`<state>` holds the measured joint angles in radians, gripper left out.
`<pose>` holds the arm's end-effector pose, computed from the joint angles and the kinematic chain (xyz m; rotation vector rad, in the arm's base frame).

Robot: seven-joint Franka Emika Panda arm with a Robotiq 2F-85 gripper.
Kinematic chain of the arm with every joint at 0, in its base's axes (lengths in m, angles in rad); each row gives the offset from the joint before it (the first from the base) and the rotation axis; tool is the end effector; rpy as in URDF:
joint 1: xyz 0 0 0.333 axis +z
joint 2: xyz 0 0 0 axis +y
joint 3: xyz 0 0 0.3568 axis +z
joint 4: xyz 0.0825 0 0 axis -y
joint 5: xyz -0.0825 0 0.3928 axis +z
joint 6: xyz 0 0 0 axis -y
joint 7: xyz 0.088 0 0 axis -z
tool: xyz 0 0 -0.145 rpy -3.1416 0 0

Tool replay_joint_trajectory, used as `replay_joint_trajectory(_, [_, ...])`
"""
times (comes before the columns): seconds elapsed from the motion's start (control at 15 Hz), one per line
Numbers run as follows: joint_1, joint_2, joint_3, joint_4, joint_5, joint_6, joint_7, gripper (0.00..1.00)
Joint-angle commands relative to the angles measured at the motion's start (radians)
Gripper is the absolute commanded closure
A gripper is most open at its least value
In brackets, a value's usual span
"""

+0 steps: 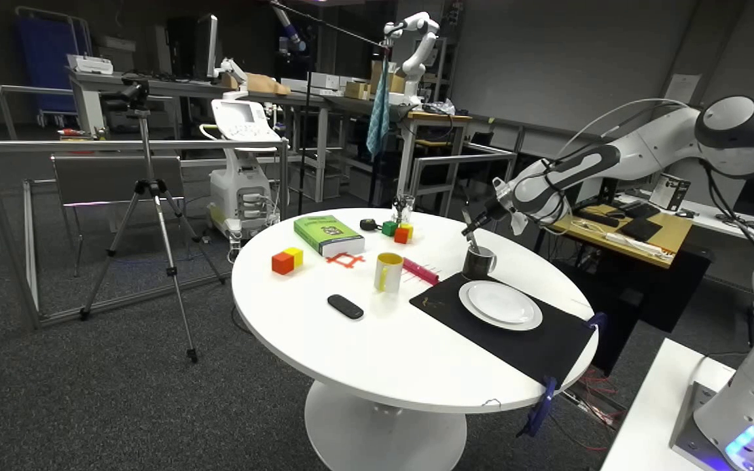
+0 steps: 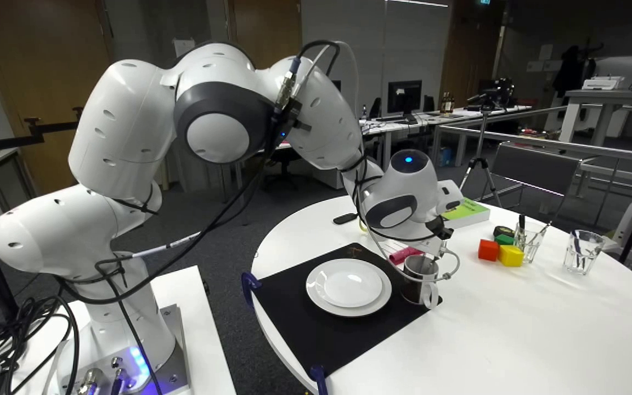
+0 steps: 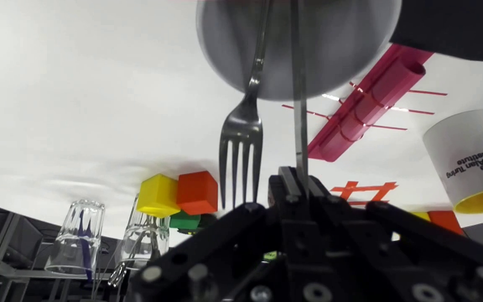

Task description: Remove the silver knife from the mug and put it on the left side of the black mat

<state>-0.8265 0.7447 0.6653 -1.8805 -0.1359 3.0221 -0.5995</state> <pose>0.7062 -0.1634 0.2365 -2.8516 -0.4482 -0.9582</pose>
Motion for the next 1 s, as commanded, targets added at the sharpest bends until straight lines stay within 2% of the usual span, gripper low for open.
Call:
replay_joint_trajectory(0.0, [-0.004,-0.099,0.003,-0.047,0.013,0.016,-0.002,0.99])
replay_joint_trajectory(0.27, [0.0,-0.181,0.009,-0.082,0.029,0.025,0.011,0.99])
replay_joint_trajectory(0.6, [0.079,-0.324,-0.067,-0.153,0.057,0.049,0.125,0.99])
replay_joint_trajectory(0.67, [0.115,-0.359,-0.106,-0.167,0.06,0.051,0.166,0.99])
replay_joint_trajectory(0.8, [0.237,-0.45,-0.242,-0.205,0.069,0.057,0.28,0.99])
replay_joint_trajectory(0.93, [0.361,-0.528,-0.399,-0.243,-0.021,0.041,0.459,0.99])
